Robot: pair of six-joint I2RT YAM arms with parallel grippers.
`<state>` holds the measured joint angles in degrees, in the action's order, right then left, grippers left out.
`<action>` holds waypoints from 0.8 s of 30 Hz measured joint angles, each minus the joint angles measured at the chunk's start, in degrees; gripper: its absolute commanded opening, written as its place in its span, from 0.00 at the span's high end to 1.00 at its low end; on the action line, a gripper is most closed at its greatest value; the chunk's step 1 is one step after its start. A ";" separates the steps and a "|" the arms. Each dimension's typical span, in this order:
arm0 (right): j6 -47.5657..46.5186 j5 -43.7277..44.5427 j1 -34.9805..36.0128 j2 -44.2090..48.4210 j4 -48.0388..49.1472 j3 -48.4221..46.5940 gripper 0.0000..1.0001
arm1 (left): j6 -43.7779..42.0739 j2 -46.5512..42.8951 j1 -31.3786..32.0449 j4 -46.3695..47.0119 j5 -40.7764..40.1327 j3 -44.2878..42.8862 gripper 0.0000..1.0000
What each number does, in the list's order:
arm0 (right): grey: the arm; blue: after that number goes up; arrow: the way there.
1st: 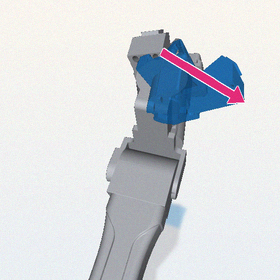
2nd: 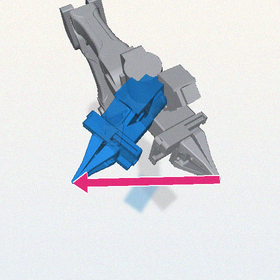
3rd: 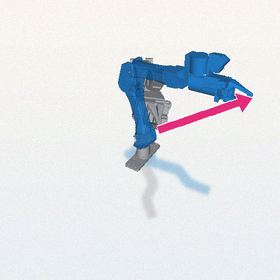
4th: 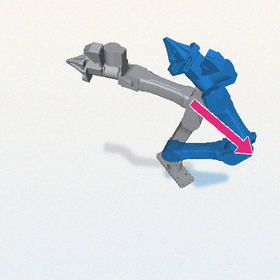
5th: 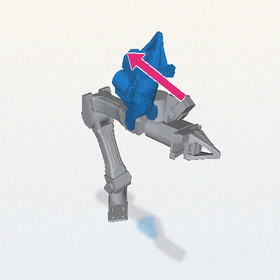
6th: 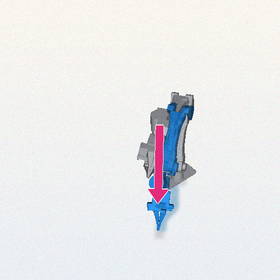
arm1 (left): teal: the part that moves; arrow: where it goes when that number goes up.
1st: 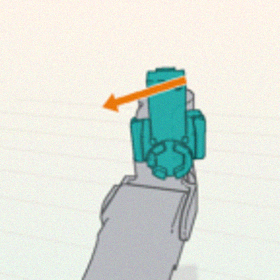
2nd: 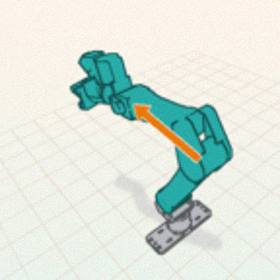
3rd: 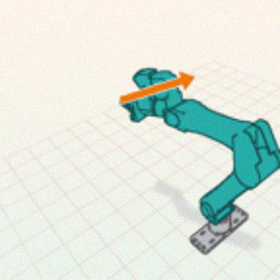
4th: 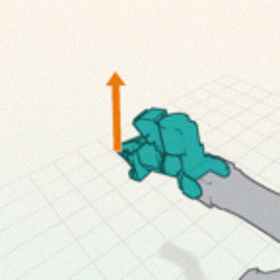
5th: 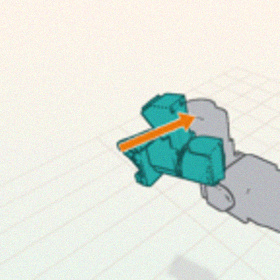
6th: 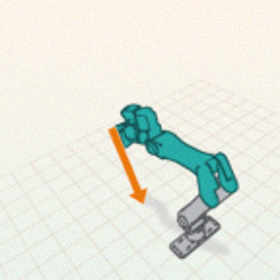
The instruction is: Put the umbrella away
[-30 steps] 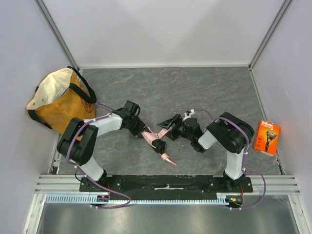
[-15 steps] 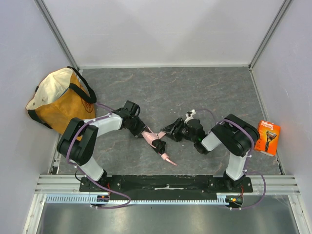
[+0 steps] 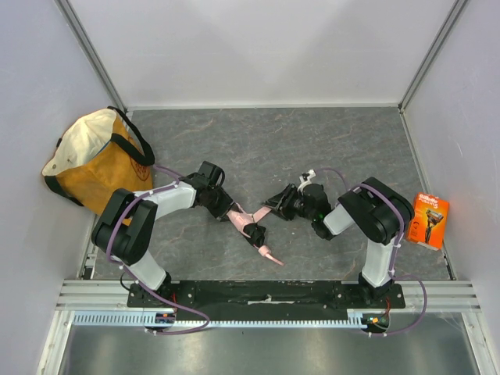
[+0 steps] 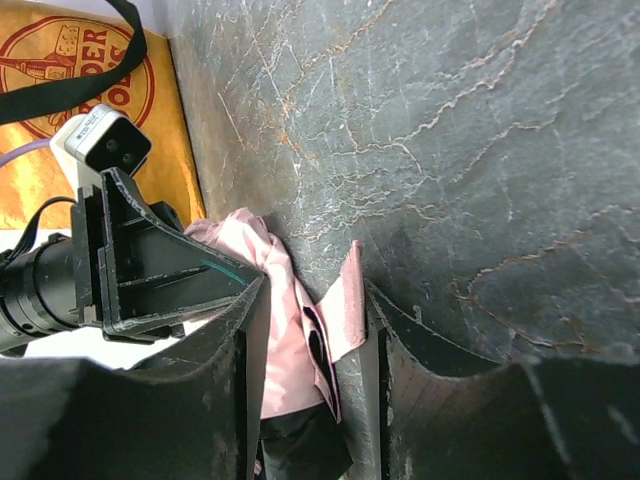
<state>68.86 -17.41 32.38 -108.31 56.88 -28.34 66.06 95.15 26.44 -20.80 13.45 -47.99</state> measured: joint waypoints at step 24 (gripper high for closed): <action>-4.98 -5.46 -4.83 -2.34 -2.21 -1.62 1.00 | 0.00 -0.17 -0.02 0.94 0.11 0.70 0.98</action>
<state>63.88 -22.87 27.55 -110.65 54.68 -29.95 66.06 94.98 26.41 -19.86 13.56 -47.29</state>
